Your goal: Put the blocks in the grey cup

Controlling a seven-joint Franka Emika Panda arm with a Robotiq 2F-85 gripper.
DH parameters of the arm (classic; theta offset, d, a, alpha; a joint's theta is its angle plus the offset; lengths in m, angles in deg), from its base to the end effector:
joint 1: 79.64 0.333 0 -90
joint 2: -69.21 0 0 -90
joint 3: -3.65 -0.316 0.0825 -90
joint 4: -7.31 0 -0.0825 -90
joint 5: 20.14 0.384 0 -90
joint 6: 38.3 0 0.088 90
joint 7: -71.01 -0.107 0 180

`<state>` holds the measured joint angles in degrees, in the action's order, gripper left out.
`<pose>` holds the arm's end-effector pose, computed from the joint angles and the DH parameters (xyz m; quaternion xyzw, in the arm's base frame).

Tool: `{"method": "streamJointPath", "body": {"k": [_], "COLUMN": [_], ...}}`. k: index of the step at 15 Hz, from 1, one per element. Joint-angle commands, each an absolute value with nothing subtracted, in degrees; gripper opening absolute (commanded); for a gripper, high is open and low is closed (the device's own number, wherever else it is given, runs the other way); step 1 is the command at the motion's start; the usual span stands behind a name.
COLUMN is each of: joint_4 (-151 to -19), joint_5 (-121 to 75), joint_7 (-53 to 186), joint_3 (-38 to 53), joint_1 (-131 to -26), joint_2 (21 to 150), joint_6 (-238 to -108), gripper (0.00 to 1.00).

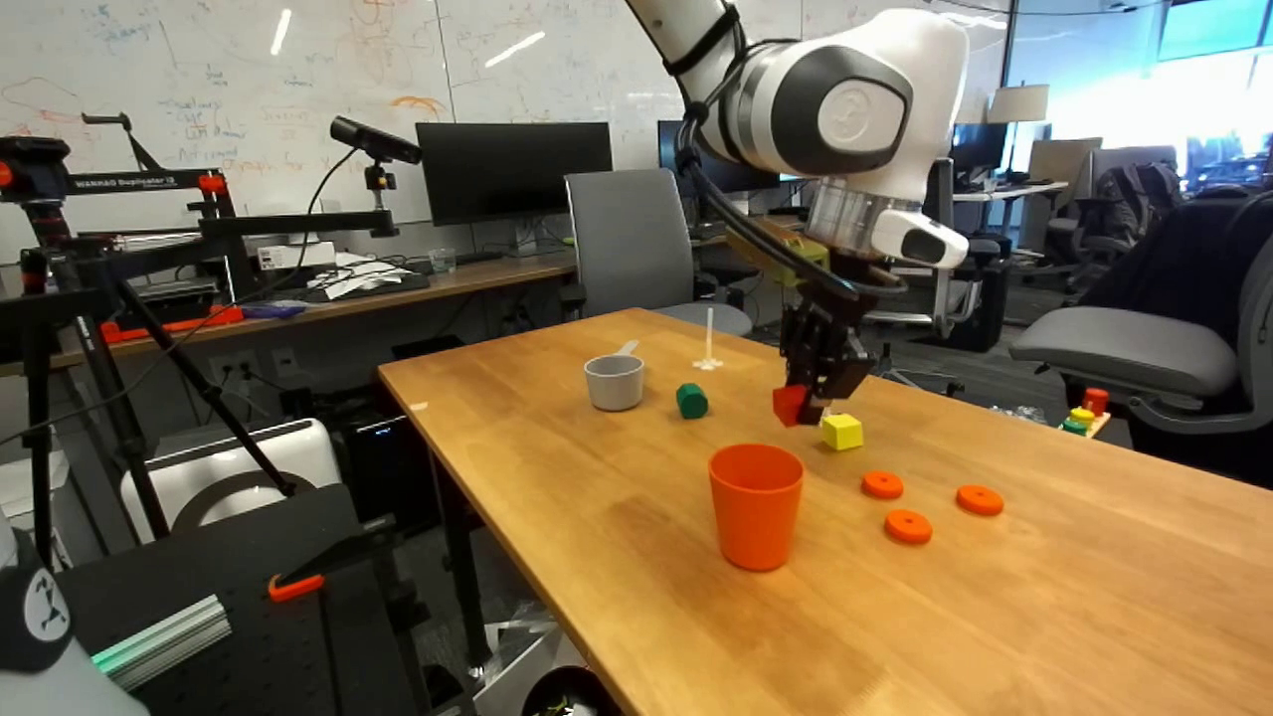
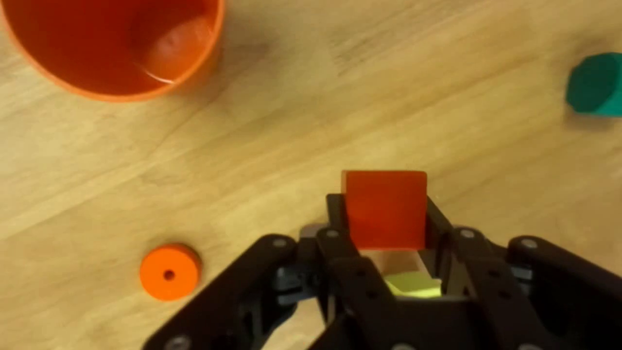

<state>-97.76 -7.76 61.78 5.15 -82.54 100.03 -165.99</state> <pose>0.6303 -0.0410 0.2259 -0.9769 0.1877 0.0737 0.0706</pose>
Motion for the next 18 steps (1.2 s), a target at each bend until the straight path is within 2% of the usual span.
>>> {"method": "streamJointPath", "body": {"k": [1,8,18], "joint_4": [-98.1,-99.0,-99.5], "joint_5": [-5.1,0.6,3.7], "joint_7": [62.1,61.3,57.0], "joint_3": [2.8,-2.0,-6.0], "joint_1": [-81.9,-78.3,-70.8], "joint_2": [93.9,91.4,99.3], "joint_6": [-166.2,-166.7,-168.0], "gripper": [0.12,0.12,0.12]}}
